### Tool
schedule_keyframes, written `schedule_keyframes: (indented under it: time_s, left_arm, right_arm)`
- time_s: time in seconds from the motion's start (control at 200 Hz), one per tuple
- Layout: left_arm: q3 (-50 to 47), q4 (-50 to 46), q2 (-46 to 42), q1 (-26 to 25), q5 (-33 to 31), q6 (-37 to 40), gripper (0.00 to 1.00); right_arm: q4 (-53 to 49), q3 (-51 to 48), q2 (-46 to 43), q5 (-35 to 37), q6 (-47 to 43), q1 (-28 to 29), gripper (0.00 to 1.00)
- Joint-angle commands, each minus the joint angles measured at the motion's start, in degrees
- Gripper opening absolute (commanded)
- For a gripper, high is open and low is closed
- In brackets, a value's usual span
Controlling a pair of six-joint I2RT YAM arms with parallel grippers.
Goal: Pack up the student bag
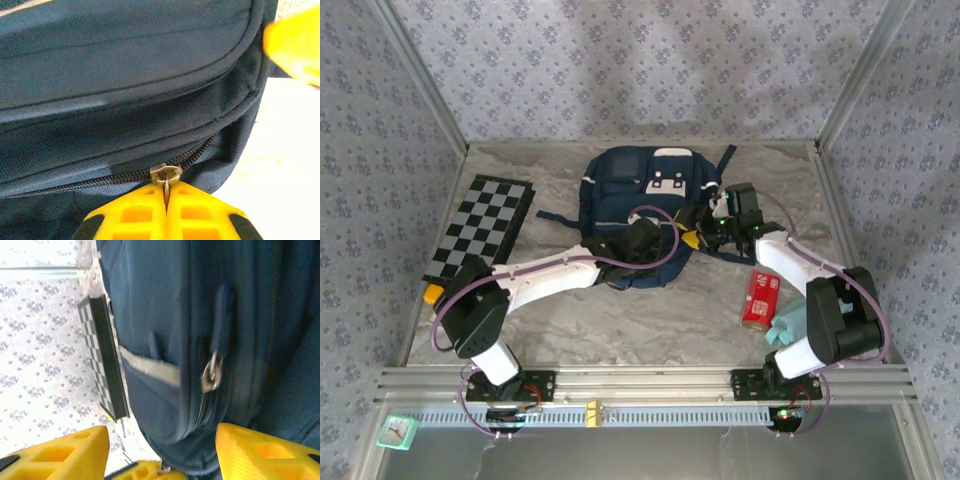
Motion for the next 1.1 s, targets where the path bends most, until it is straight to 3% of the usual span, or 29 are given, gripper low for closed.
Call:
schedule_keyframes:
  time_s: [0.0,0.2,0.785,0.915,0.99,1.094]
  left_arm:
    - [1.92,-0.28,0.0,0.3,1.06,1.16,0.0]
    - [1.52,0.01,-0.59,0.35,0.92,1.29,0.0]
    - [0.25,-2.3,-1.18,0.67,-2.16,0.16,0.0]
    - [-0.15,-0.73,-1.4,0.58,-0.03,-0.3,0.0]
    - [-0.59,0.34,-1.44,0.58,0.92,-0.41,0.0]
    - [-0.55,-0.62,-1.42,0.58,0.47,-0.14,0.0]
  right_arm:
    - [0.71,-1.9,-2.43,5.69,3.95,1.79,0.62]
    - [0.12,-2.36,-2.12,9.92,6.92,6.36,0.66]
    - [-7.2,-0.54,-4.07,18.7,7.38,11.77,0.82]
    - [-4.0,1.32,-1.25,18.52,7.92,11.84,0.81]
    - [-0.08,2.32,0.33,16.99,8.09,11.41,0.74]
    - [-3.52,5.82,0.76,17.18,6.6,11.46,0.68]
